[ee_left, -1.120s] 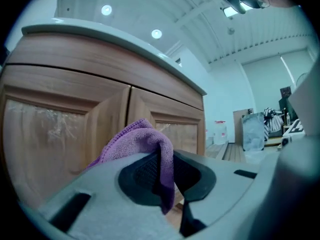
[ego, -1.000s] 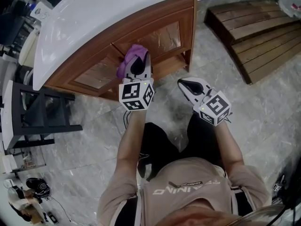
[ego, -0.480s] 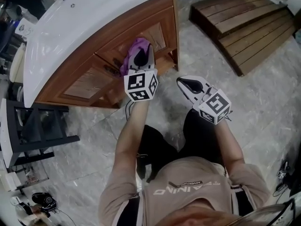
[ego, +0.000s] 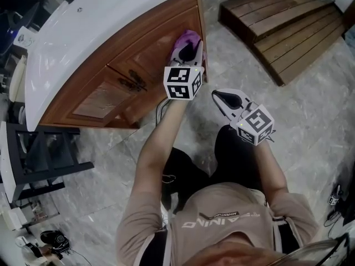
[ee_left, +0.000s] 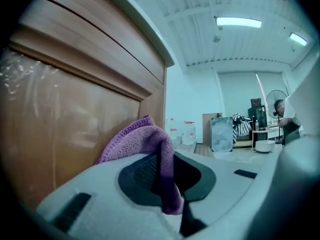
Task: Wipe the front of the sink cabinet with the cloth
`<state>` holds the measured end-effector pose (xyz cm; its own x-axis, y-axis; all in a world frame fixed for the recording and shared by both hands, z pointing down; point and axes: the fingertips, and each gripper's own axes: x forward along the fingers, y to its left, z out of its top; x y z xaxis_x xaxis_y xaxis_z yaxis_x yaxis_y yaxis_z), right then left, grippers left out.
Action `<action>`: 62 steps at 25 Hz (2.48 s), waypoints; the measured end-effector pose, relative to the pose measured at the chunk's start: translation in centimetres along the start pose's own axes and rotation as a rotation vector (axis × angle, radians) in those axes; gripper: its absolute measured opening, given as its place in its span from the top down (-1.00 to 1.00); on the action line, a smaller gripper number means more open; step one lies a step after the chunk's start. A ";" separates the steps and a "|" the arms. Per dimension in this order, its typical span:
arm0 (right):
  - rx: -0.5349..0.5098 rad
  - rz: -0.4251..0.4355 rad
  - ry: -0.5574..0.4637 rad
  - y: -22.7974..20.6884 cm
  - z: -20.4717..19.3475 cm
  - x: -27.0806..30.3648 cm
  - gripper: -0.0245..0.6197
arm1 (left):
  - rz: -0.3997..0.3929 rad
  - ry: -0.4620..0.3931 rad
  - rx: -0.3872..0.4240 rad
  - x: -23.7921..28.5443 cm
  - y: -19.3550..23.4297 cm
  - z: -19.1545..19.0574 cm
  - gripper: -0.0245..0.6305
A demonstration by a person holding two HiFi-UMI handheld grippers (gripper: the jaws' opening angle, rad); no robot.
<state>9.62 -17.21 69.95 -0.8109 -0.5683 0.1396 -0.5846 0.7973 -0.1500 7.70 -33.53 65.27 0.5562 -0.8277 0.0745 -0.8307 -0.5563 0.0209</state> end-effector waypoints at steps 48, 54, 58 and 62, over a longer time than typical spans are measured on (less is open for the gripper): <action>-0.140 0.337 0.010 12.0 0.8 9.4 0.89 | 0.943 -0.007 -0.009 -45.3 23.4 -6.9 0.81; -0.161 0.388 0.026 13.9 0.6 9.8 0.89 | 0.983 -0.062 -0.014 -45.0 25.3 -7.8 0.81; -0.158 0.378 0.041 13.6 0.0 9.5 0.89 | 0.988 -0.071 -0.010 -44.0 24.8 -8.1 0.81; -0.134 0.356 0.046 12.9 -0.5 9.1 0.89 | 0.884 -0.057 -0.016 -40.1 23.1 -8.6 0.81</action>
<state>-5.34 -12.00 69.79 -0.9589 -0.2436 0.1456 -0.2553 0.9644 -0.0682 -34.05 -12.56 71.33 -0.2893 -0.9570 0.0199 -0.9572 0.2892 -0.0072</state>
